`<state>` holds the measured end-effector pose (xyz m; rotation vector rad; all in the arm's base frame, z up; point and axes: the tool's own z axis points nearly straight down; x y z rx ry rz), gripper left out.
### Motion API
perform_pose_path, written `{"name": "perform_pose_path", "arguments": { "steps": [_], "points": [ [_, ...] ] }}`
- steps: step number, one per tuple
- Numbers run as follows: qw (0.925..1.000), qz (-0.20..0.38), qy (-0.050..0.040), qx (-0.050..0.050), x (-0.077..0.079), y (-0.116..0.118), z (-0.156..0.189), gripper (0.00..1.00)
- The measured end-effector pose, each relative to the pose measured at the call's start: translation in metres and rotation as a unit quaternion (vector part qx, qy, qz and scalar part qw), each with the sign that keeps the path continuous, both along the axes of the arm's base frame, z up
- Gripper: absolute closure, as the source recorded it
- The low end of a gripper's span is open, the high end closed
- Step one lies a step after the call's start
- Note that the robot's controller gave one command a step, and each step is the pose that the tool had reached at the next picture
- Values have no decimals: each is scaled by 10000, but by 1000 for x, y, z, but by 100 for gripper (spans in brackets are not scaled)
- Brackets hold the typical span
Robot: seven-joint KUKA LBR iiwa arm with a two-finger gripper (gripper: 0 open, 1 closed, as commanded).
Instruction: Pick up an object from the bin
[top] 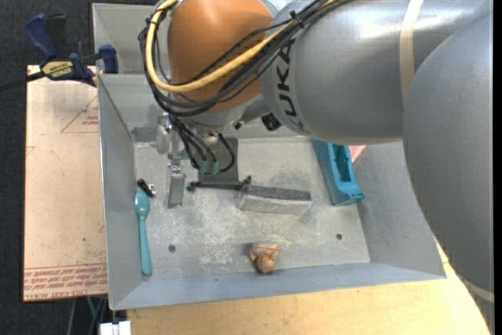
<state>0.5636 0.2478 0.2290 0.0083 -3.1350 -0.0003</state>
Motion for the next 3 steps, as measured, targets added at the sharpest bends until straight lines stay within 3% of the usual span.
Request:
{"name": "perform_pose_path", "arguments": {
  "steps": [1, 2, 3],
  "points": [
    [10000, -22, -37, 8, 2, -1, 5, 0],
    [9993, 371, -32, 11, -5, -45, -14, 0],
    [9990, -453, -52, 21, 7, -56, -15, 0]
  ]
}}
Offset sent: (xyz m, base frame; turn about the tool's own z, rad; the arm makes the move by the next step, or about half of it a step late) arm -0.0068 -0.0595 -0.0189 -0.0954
